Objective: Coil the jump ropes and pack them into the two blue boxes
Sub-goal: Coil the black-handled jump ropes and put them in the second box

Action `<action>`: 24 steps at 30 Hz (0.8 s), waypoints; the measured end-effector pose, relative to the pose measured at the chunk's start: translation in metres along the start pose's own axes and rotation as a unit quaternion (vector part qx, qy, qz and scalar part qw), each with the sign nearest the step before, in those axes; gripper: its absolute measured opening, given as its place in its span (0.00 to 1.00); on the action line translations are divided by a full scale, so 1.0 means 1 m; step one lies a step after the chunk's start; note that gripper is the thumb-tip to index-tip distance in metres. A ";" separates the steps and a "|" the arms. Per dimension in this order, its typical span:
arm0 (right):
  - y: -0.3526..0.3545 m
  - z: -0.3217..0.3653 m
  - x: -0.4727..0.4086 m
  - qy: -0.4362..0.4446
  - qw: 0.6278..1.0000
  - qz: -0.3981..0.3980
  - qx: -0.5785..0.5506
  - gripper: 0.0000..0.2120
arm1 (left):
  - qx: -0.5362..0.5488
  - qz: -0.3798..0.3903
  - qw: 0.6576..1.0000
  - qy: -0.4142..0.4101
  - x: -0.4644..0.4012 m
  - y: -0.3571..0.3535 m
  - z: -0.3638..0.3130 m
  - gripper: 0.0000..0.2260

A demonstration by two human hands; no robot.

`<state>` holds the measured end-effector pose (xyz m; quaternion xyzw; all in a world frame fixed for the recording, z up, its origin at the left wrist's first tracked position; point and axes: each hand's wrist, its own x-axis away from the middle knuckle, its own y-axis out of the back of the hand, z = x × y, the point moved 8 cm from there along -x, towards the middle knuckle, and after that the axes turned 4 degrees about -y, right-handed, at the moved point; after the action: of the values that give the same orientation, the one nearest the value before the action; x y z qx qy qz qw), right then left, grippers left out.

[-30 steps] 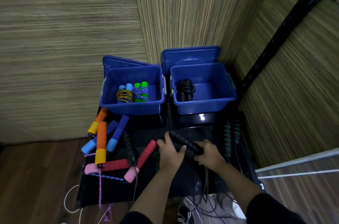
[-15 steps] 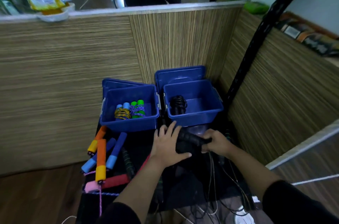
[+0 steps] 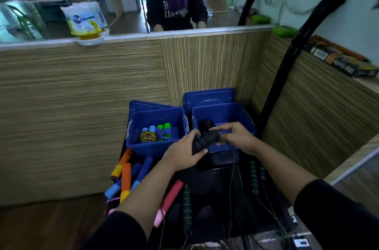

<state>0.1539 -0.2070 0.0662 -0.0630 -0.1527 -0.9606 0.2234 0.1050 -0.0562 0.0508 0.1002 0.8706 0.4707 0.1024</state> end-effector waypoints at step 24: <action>-0.027 0.014 -0.019 -0.058 0.977 0.006 -0.206 0.15 | 0.152 0.023 0.988 0.009 0.022 0.012 0.000 0.16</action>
<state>0.1590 -0.1715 0.0690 -0.1643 0.0358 -0.9649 0.2018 0.0848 -0.0433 0.0590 0.1299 0.9306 0.3356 0.0671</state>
